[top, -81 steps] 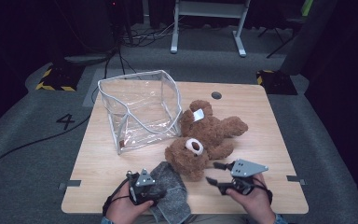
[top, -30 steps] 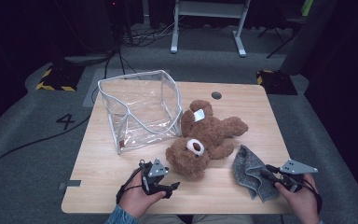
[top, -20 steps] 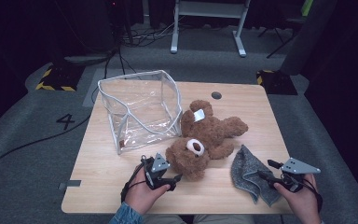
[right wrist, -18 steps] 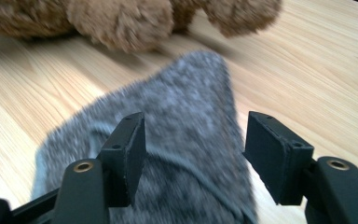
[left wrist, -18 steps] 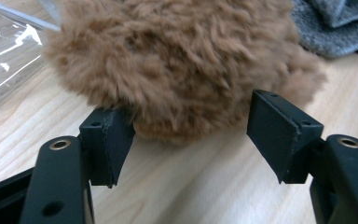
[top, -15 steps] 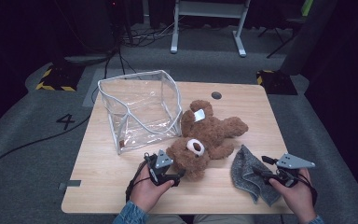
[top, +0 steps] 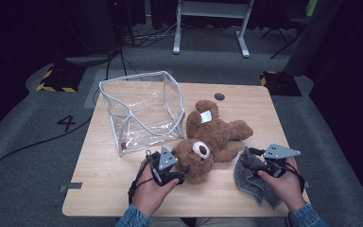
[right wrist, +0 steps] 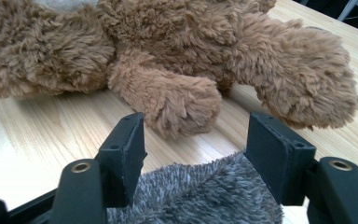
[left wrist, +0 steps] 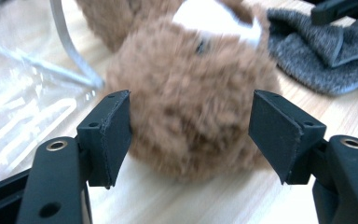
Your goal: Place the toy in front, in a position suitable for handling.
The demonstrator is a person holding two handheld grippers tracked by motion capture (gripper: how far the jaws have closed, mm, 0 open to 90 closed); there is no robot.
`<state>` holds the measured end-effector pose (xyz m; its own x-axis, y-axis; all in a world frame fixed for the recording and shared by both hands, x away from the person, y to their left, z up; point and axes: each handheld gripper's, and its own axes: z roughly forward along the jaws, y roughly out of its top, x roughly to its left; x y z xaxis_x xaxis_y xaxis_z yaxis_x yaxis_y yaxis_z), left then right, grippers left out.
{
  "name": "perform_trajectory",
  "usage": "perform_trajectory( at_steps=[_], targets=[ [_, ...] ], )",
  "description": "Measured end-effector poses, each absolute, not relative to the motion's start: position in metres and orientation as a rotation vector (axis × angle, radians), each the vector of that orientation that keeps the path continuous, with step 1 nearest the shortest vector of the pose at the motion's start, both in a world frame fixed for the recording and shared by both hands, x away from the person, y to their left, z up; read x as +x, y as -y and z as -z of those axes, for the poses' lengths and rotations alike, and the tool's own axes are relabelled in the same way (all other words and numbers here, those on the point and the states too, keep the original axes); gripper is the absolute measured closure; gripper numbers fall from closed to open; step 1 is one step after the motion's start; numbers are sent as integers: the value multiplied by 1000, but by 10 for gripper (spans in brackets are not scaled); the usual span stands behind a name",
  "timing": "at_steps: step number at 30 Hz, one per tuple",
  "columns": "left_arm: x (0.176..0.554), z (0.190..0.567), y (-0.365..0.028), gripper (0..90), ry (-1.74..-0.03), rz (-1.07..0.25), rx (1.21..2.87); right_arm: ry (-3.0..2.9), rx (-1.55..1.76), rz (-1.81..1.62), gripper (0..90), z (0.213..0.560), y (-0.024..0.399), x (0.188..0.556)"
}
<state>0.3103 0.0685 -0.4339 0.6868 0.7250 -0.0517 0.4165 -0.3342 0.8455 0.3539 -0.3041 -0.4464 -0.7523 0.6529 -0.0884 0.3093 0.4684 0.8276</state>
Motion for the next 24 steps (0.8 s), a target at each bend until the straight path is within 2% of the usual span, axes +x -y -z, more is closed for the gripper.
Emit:
perform_trajectory(
  at_steps=[8,9,10,14,16,22,24],
  targets=[
    [326,430,-35,273,-842,-419,1996,-2319,812,-1204,378,444,309,354],
    [329,433,-30,210,-847,-428,2005,-2319,816,-1208,379,444,309,354],
    [331,436,-26,210,-857,-434,2011,-2319,816,-1208,379,444,309,354],
    [340,447,-15,101,-896,-548,2094,-2325,819,-1212,379,447,310,356],
    [346,453,-12,24,-916,-564,2120,-2324,822,-1219,379,447,311,358],
    [359,464,-17,14,-955,-506,2037,-2315,827,-1232,379,446,312,358],
    [361,466,-20,83,-962,-507,2034,-2315,835,-1238,380,446,312,359]
  ],
)
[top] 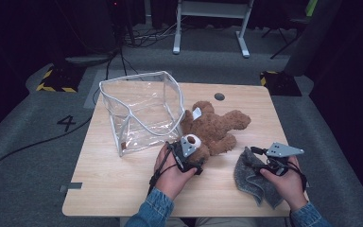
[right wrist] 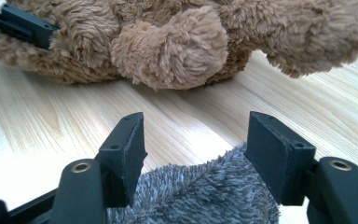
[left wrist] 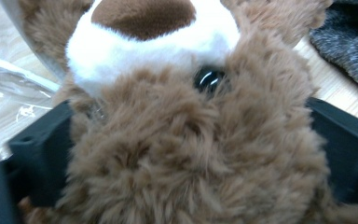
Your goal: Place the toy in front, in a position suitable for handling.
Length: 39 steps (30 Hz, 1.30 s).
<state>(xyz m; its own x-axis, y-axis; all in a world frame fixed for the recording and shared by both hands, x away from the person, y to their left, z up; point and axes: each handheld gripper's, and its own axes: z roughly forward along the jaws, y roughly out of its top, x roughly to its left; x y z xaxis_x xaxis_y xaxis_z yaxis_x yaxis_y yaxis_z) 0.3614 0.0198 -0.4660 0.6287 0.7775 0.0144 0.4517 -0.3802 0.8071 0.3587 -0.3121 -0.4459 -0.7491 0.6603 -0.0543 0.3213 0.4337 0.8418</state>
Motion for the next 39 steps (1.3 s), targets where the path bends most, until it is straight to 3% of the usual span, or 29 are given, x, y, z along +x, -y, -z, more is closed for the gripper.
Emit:
perform_trajectory(
  at_steps=[9,15,24,39],
  targets=[
    [364,466,-29,449,-988,-477,2023,-2305,834,-1259,380,443,310,359],
    [362,463,-39,580,-958,-438,2004,-2301,833,-1265,383,442,311,359],
    [350,454,-71,595,-838,-339,2042,-2285,838,-1267,383,435,319,356],
    [320,456,-157,567,-567,-253,2116,-2376,890,-1204,357,446,337,335]
  ],
)
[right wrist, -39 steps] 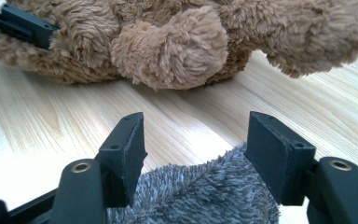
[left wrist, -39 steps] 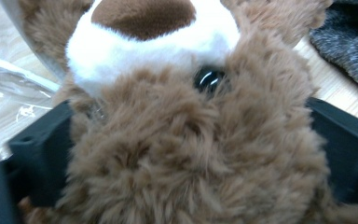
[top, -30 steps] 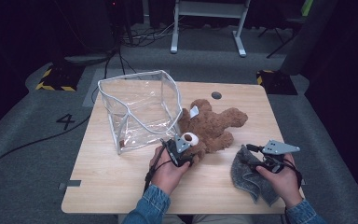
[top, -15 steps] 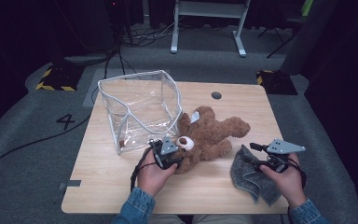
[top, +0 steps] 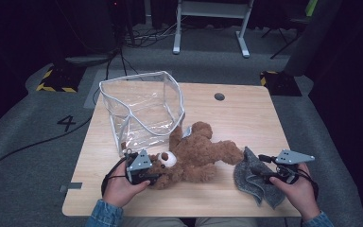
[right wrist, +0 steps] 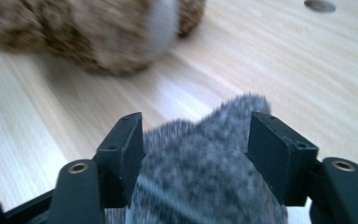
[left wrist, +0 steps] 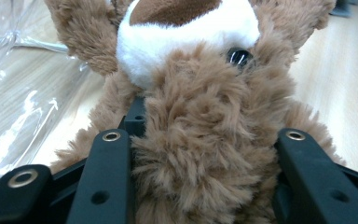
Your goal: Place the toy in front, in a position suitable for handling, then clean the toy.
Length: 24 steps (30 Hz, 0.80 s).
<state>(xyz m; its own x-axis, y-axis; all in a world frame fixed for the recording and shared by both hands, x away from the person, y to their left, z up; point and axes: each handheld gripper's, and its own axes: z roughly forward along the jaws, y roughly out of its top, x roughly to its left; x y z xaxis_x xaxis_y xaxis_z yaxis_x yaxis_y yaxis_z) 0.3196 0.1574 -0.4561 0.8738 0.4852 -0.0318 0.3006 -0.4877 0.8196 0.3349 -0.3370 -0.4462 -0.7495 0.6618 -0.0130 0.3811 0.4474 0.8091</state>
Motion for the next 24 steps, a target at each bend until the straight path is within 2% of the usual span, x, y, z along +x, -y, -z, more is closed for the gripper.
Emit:
perform_trajectory(
  at_steps=[9,16,20,24],
  targets=[
    [310,461,-186,547,-469,-165,2105,-2417,930,-1169,333,452,347,330],
    [312,463,-182,514,-455,-176,2093,-2380,1003,-1157,288,456,344,324],
    [315,466,-175,424,-438,-190,2071,-2399,988,-1138,271,456,340,328],
    [314,468,-173,403,-430,-207,2060,-2461,971,-1080,224,463,330,338]
  ],
)
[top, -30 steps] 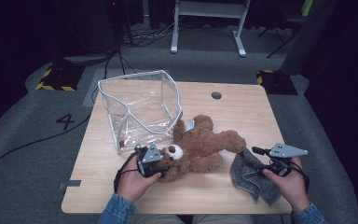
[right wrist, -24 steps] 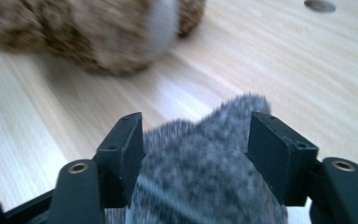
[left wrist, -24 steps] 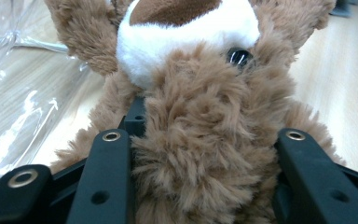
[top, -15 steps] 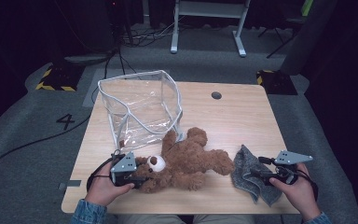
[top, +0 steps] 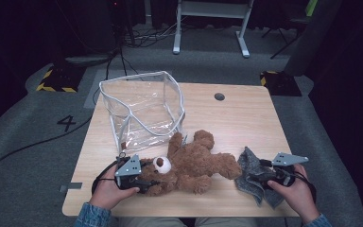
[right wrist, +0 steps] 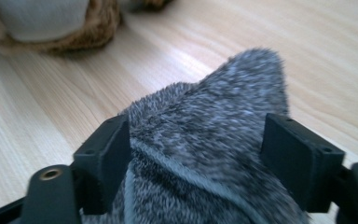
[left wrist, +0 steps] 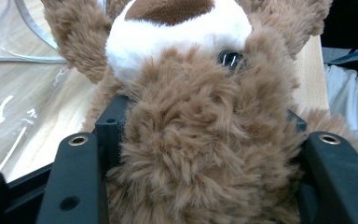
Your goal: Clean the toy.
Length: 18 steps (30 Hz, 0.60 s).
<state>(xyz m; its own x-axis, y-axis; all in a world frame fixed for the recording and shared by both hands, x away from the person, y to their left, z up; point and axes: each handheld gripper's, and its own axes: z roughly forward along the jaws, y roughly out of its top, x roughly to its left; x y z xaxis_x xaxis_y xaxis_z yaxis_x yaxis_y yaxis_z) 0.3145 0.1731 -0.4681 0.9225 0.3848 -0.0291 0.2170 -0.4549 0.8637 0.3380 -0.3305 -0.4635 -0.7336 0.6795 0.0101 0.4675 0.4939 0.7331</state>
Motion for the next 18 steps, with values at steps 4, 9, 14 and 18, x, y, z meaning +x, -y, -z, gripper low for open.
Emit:
perform_trajectory(
  at_steps=[4,9,14,18],
  targets=[
    [310,471,-173,417,-451,-218,2044,-2504,948,-993,214,475,321,350],
    [305,473,-174,441,-466,-218,2025,-2530,974,-920,238,488,313,359],
    [298,472,-172,500,-448,-191,2031,-2550,916,-849,693,480,318,361],
    [295,471,-168,526,-398,-164,2051,-2547,926,-891,751,470,324,360]
  ],
)
